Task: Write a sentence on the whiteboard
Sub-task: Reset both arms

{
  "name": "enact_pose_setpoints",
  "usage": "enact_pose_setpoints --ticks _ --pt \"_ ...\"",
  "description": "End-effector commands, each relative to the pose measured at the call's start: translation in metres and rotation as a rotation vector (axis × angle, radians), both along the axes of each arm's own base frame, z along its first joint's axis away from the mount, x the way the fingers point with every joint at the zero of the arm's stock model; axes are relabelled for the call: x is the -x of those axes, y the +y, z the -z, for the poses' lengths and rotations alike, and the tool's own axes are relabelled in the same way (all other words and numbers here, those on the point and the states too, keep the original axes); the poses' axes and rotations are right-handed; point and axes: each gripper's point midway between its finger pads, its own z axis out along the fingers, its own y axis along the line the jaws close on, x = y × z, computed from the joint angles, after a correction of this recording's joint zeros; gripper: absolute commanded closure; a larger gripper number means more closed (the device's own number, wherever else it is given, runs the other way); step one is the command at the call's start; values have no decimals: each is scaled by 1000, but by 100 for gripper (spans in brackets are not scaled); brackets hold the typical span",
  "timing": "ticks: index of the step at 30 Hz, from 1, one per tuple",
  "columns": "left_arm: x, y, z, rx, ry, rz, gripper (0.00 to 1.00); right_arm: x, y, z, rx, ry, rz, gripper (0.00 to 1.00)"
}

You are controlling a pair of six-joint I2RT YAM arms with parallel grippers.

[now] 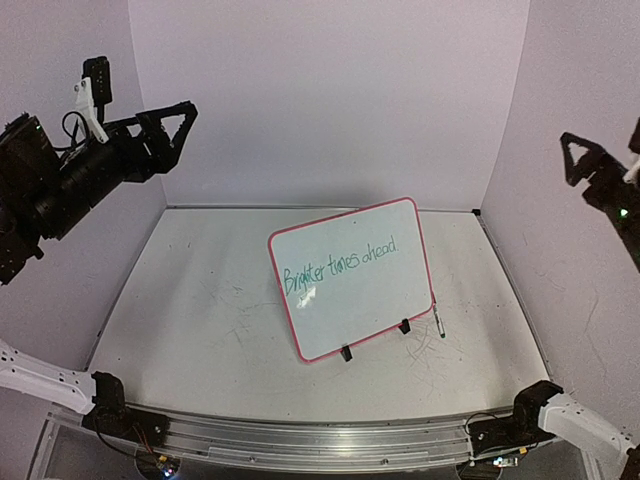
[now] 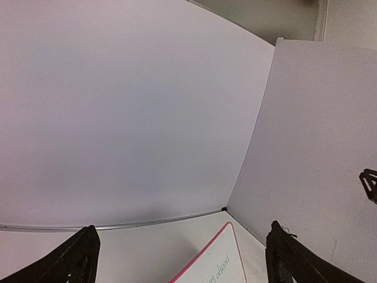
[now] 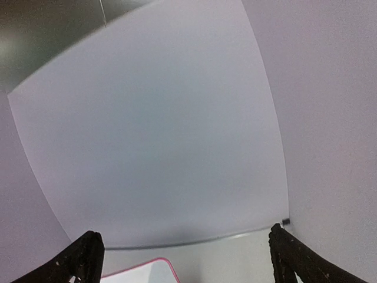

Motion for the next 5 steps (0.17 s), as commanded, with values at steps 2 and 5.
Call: enact_pose_setpoints --ticks 2,5 --pt "3 19 -25 23 -39 -42 1 32 -11 -16 55 -33 27 2" --pt "4 24 -29 30 -45 -50 1 38 -15 -13 38 -40 34 2"
